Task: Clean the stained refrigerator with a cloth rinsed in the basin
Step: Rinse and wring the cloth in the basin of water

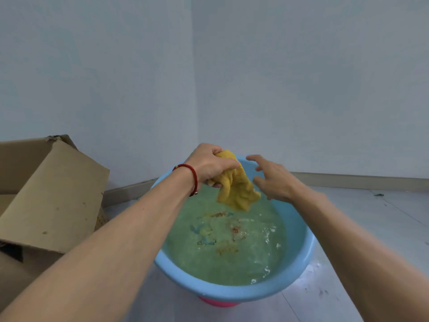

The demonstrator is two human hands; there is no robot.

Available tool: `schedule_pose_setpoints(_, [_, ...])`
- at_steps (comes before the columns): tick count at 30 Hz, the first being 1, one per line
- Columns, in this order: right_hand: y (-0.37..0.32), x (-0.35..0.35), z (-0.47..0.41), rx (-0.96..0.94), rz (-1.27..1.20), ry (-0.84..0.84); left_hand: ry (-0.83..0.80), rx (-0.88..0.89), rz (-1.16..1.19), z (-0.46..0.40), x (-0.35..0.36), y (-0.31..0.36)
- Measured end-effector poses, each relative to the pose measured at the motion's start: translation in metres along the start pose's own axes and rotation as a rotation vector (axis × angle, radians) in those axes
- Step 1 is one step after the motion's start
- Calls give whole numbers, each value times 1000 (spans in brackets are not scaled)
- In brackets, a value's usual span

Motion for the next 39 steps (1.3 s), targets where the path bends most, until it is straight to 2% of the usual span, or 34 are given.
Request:
schedule_pose_setpoints(4, [-22, 18, 24, -134, -425, -403, -65, -41, 111, 1, 2, 12])
schedule_pose_setpoints(5, [-26, 29, 27, -141, -477, -388, -90, -58, 148, 4, 1, 15])
schedule_pose_setpoints(8, [-30, 42, 22, -125, -569, -114, -167, -170, 360, 9, -10, 18])
schedule_pose_setpoints(10, [-26, 38, 18, -89, -579, -53, -138, -237, 456, 11, -23, 11])
schedule_pose_setpoints(15, [-18, 18, 17, -22, -512, -96, -86, -288, 23, 16, -36, -39])
schedule_pose_setpoints(18, [-16, 13, 18, 0, -403, -169, -38, -331, -60, 15, -36, -62])
schedule_pose_setpoints(20, [-13, 9, 17, 23, -359, -195, -107, -357, -67, 17, -30, -68])
schedule_pose_setpoints(22, [-15, 5, 17, 25, -369, -243, -267, -366, -25, 23, -20, -73])
schedule_pose_setpoints(25, [-20, 1, 18, 14, -517, -312, -530, -285, 123, 30, 2, -78])
schedule_pose_setpoints(27, [-26, 3, 20, 29, -676, -375, -624, -195, 140, 31, 15, -80])
schedule_pose_setpoints(29, [-28, 7, 21, 54, -861, -422, -587, -139, 132, 30, 27, -81])
schedule_pose_setpoints(33, [-9, 2, 22, 102, -1261, -513, -362, -165, 305, 26, 37, -79])
schedule_pose_setpoints(35, [3, 3, 23, 154, -1425, -570, -280, -23, 97, 19, 31, -68])
schedule_pose_setpoints(37, [10, 14, 24, 258, -1352, -536, -231, 243, -227, 9, 27, -53])
schedule_pose_setpoints(38, [8, 23, 27, 289, -1311, -597, -222, 399, -385, 6, 26, -47])
schedule_pose_setpoints(39, [4, 33, 29, 295, -1297, -731, -221, 560, -532, 3, 26, -42])
Point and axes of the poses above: each hand's wrist, its own z-axis away from the middle knuckle, its own x-axis out of the palm, y = z × x, the point moved 2 cm from there along -z, towards the middle knuckle, and after that the axes turned 10 degrees about x, right-handed, at the moved point
